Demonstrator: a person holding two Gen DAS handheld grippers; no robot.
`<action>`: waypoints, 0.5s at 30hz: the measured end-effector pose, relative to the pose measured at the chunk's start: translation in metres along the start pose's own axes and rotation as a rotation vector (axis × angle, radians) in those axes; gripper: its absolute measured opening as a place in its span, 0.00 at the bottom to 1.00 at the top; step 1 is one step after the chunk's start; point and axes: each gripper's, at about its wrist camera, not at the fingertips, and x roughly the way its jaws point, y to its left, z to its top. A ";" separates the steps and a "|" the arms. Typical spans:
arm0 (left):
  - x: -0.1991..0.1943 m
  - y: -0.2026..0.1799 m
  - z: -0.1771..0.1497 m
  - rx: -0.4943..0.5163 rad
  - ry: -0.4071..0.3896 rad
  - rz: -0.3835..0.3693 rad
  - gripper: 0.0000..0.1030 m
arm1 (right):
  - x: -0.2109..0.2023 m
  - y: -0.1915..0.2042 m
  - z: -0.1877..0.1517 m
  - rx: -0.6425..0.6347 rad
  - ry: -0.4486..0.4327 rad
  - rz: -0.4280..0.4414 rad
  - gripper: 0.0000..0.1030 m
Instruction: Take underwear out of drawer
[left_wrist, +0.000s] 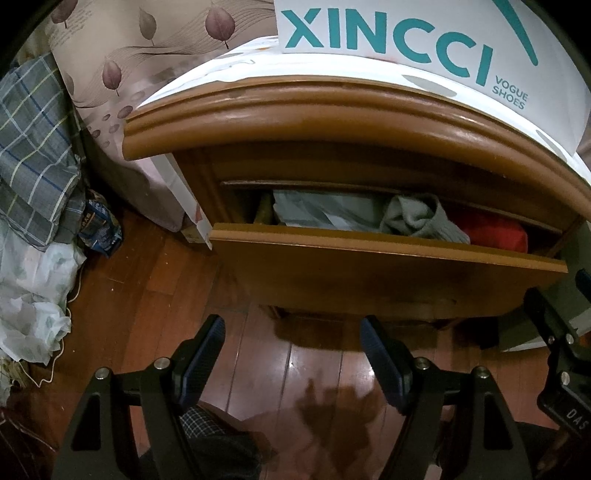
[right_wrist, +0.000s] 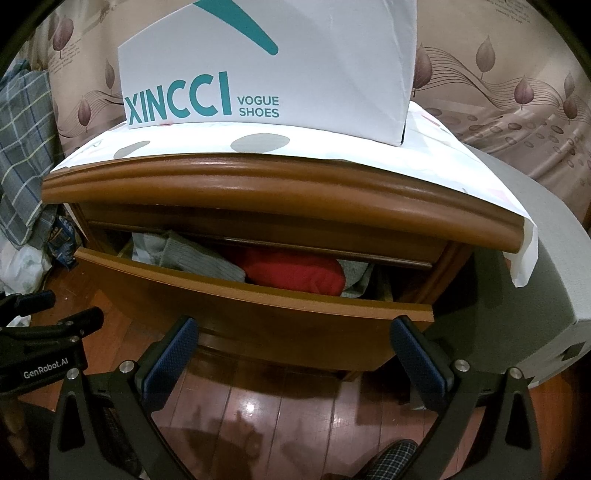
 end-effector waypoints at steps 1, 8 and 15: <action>0.000 0.000 0.000 0.000 -0.001 0.001 0.75 | 0.000 0.000 0.000 0.000 0.000 0.000 1.00; -0.001 0.001 0.000 0.000 0.001 0.000 0.75 | 0.000 0.000 0.000 0.000 0.000 0.000 1.00; -0.003 0.004 0.002 -0.022 -0.004 0.002 0.75 | -0.001 0.001 0.000 0.002 -0.003 0.001 1.00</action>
